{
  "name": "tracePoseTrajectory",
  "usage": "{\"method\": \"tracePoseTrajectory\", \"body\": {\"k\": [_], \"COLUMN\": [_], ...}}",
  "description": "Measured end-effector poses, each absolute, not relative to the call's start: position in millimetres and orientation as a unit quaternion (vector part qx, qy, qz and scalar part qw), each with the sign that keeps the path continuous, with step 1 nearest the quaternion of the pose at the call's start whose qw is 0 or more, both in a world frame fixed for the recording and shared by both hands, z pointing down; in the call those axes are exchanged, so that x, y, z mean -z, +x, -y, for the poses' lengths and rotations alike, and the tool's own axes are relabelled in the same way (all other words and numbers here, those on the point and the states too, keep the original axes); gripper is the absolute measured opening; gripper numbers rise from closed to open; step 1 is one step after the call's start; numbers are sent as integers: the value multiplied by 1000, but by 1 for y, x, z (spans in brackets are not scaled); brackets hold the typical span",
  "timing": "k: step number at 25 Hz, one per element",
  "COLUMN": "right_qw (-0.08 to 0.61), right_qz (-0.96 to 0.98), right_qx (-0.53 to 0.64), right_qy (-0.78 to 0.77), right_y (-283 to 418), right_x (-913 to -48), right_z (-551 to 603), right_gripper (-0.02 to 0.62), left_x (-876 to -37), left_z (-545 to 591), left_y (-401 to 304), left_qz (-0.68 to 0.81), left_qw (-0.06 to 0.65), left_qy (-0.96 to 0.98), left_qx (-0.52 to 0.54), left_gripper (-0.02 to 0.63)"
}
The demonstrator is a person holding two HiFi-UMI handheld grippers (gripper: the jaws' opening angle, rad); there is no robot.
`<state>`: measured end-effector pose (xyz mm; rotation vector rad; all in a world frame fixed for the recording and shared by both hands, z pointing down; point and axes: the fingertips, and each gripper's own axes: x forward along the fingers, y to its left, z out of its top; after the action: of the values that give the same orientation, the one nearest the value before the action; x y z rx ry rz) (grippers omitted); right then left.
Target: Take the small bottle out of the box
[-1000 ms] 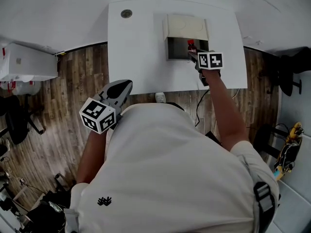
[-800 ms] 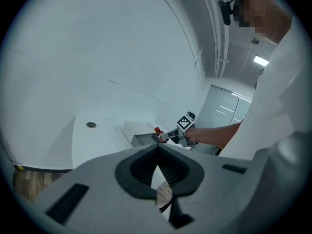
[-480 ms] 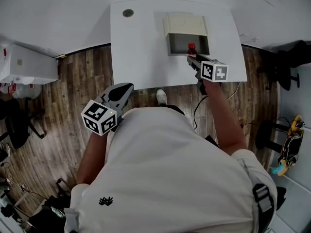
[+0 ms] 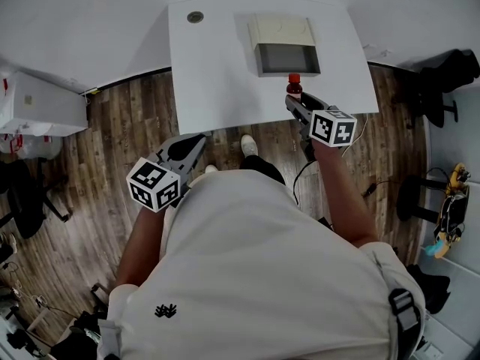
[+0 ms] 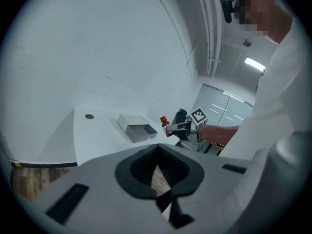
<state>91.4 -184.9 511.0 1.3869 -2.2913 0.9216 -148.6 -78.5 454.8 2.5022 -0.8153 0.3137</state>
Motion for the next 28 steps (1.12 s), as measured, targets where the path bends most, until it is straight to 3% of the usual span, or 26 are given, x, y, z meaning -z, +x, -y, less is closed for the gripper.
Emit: {"method": "tracePoseTrajectory", "body": {"k": [28], "right_qw": [148], "right_qz": [829], "right_qx": [-293], "right_qy": [453], "right_y": [51], "right_x": [-469], "right_z": [104], "right_gripper": [201], "left_x": [-452], "left_z": [64], "left_y": [-160], "left_qz": [298], "left_qw": [236], "left_qy": [919], "left_qx": [-104], "left_gripper": [6]}}
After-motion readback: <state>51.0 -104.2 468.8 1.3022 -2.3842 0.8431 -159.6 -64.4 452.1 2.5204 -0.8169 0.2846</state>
